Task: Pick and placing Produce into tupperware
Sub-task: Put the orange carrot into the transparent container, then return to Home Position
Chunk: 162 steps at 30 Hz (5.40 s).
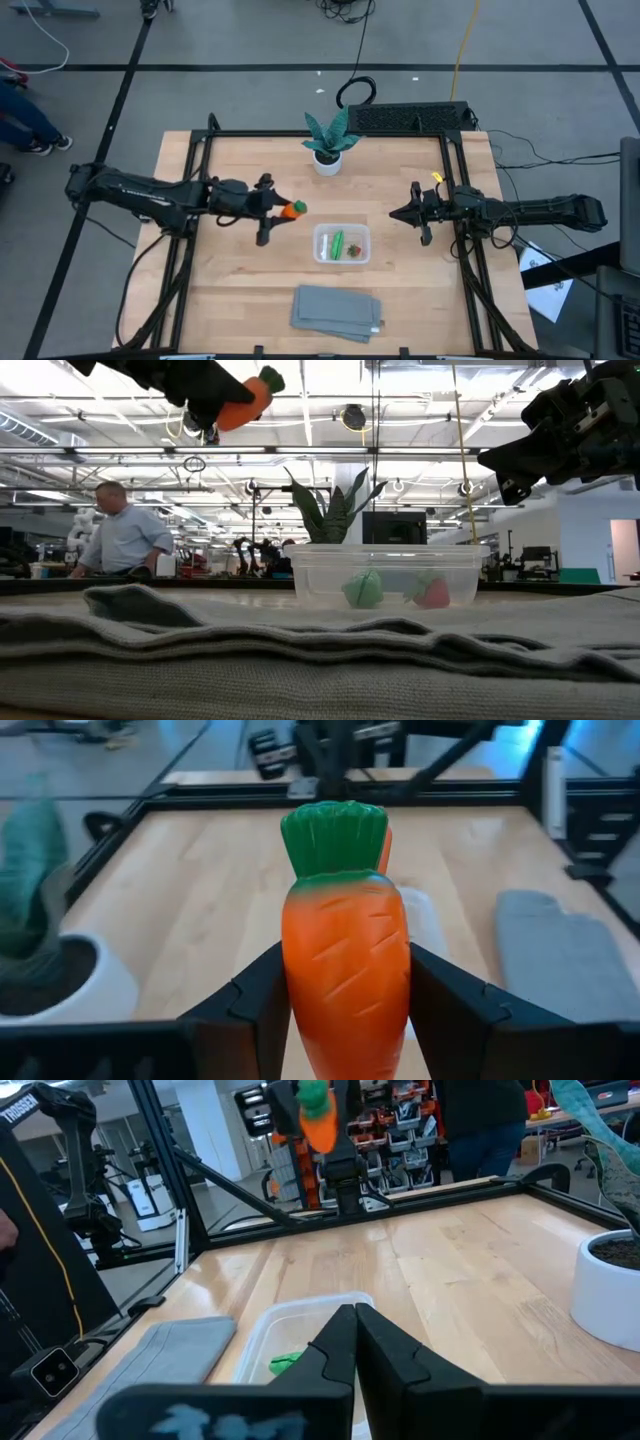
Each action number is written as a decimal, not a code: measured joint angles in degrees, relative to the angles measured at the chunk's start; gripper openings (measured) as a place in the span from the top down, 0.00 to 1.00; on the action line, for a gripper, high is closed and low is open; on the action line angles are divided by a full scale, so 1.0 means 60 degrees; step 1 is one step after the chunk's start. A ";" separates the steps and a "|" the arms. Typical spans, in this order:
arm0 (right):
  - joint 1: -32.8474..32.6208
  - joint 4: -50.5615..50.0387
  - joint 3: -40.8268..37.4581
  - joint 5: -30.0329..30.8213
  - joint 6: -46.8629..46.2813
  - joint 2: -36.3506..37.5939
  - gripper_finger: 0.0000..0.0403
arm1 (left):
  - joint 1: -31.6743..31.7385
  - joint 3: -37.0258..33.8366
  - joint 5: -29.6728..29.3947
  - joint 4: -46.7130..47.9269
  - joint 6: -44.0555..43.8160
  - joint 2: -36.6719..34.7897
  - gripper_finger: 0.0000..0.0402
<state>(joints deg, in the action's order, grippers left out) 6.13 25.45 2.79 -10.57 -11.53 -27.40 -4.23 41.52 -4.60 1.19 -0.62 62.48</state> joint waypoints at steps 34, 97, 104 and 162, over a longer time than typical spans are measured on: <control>0.0000 -0.0042 0.0003 0.0000 -0.0033 -0.0002 1.00 | 0.0532 0.3051 0.1690 -0.1491 -0.0703 0.6256 0.58; 0.0000 -0.0007 0.0003 0.0000 0.0044 -0.0191 1.00 | 0.0066 0.2382 0.2022 -0.2361 0.0577 0.7588 0.58; 0.0000 -0.0011 0.0000 0.0000 0.0044 -0.0193 1.00 | 0.0066 0.2379 0.2025 -0.2440 0.0417 0.7584 0.57; -0.0007 0.1148 0.0000 0.0264 -0.0251 0.0039 1.00 | -0.1394 0.2605 -0.2974 0.3141 0.1513 0.0675 1.00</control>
<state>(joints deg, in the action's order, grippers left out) 6.09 32.34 2.79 -8.98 -13.04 -27.16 -12.60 57.15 -22.45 20.04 8.45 66.53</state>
